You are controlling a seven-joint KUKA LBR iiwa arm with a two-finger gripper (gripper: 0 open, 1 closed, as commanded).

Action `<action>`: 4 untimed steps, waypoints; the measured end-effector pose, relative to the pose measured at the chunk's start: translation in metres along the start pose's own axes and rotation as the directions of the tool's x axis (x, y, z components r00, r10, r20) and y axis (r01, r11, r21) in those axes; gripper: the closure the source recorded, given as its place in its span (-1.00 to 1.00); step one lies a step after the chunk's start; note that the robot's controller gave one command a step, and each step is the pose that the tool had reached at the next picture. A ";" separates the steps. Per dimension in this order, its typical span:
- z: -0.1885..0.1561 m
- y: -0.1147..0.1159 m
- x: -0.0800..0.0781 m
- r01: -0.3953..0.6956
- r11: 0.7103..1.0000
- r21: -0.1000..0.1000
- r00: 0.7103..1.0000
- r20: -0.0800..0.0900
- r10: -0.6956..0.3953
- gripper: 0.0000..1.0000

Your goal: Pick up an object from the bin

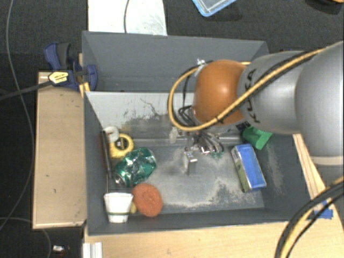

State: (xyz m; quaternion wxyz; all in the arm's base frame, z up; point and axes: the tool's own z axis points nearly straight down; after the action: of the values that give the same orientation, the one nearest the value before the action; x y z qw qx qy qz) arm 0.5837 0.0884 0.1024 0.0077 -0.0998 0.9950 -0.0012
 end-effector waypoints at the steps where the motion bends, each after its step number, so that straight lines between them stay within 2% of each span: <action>1: 0.002 0.010 0.016 0.063 0.998 -0.006 0.998 -0.012 -0.063 -1.00; 2: 0.031 0.093 -0.002 -0.077 0.997 -0.004 0.997 0.003 0.077 -1.00; 3: 0.031 0.100 -0.012 0.221 0.975 0.004 0.975 -0.009 -0.221 1.00; 4: 0.031 0.100 -0.012 0.221 0.975 0.004 0.975 -0.009 -0.221 1.00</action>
Offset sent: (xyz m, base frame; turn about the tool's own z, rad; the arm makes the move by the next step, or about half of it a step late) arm -0.0170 0.0878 -0.0324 0.0809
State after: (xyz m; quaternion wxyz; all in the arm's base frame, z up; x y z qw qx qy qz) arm 0.5759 0.1883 0.0714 0.0037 -0.2096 0.9778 -0.0049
